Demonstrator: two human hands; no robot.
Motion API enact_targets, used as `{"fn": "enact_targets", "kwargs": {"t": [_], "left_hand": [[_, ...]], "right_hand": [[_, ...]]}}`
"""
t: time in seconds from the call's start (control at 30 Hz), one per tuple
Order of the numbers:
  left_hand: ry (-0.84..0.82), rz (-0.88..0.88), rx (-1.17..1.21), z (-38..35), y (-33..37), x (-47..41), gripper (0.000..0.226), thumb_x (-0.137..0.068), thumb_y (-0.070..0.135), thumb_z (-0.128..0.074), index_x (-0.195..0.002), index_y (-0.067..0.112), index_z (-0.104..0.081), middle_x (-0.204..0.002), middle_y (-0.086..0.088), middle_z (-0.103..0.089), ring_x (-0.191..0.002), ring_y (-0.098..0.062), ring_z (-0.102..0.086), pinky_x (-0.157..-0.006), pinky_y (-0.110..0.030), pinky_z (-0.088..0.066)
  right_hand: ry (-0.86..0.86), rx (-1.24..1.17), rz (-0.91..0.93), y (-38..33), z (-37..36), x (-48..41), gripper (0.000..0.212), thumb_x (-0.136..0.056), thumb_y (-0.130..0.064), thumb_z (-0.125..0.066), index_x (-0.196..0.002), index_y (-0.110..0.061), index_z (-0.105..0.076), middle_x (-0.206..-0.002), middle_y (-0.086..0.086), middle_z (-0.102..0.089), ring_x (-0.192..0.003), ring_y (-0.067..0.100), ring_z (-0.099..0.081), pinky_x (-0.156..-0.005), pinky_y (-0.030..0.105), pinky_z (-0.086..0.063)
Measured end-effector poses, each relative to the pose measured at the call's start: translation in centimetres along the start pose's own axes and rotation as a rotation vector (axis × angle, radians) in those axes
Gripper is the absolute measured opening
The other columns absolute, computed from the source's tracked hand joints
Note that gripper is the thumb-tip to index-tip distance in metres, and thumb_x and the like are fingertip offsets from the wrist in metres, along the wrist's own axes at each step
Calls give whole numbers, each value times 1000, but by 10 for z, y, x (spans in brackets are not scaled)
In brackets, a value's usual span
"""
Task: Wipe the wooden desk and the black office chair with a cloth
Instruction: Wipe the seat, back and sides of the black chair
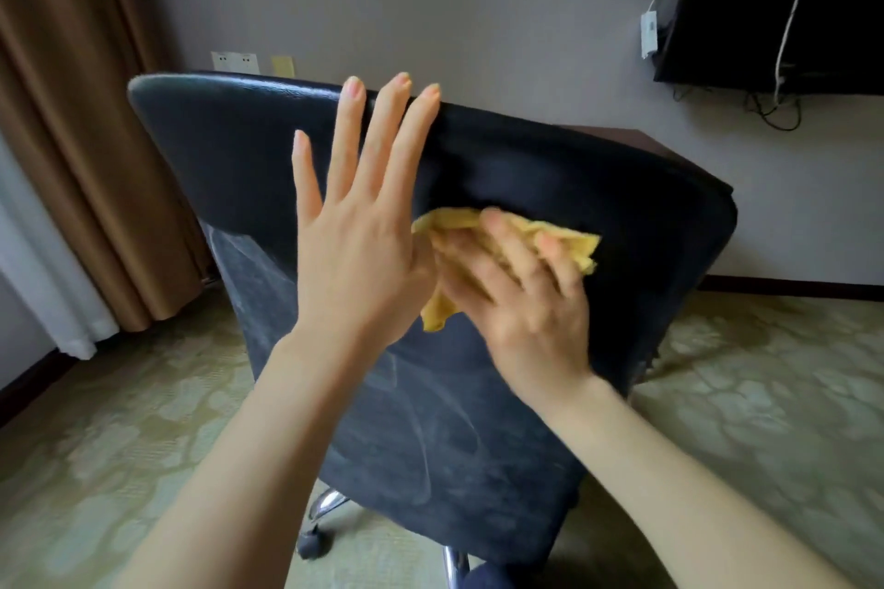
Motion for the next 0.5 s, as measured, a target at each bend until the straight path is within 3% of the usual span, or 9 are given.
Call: {"fn": "enact_targets", "kwargs": {"t": [0.1,0.27,0.37,0.5], "left_hand": [[-20,2,-18,4,-9,0,102,-55,-1,-49,-150,21,-17,-158,0,-15,-146,-22,-2,-115,-48,-2],[-58,13,-66,17,-17,0,104,-56,-9,-52,-150,21,-18,-158,2,-15,-147,-20,-3,-116,-45,-3],[-83,14,-94,22,-23,-1,102,-59,-8,-54,-150,21,-17,-158,2,-15,-146,-18,-3,-116,-45,-2],[-107,9,-90,27,-26,0,102,-61,-9,-54,-150,22,-15,-158,4,-13,-147,-17,-1,-116,-45,-3]], "right_hand": [[-206,12,108,-20,-2,34,34,-96,-16,-46,-122,-30,-63,-126,-12,-62,-126,13,-50,-109,31,-27],[-432,-3,271,-22,12,90,37,-94,-16,-43,-121,-31,-64,-124,-15,-61,-123,9,-53,-108,30,-27],[-484,1,404,-5,25,108,31,-90,-24,-57,-119,-29,-66,-123,-13,-62,-121,11,-54,-108,31,-29],[-402,-55,448,34,50,109,33,-95,-10,-48,-119,-22,-67,-126,-5,-63,-121,16,-56,-107,33,-32]]}}
Point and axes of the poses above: each hand's wrist, its own x-axis away from the middle knuckle, its own z-axis out of the back of the hand, y = z × x, the point moved 1 cm from there along -x, towards the middle knuckle
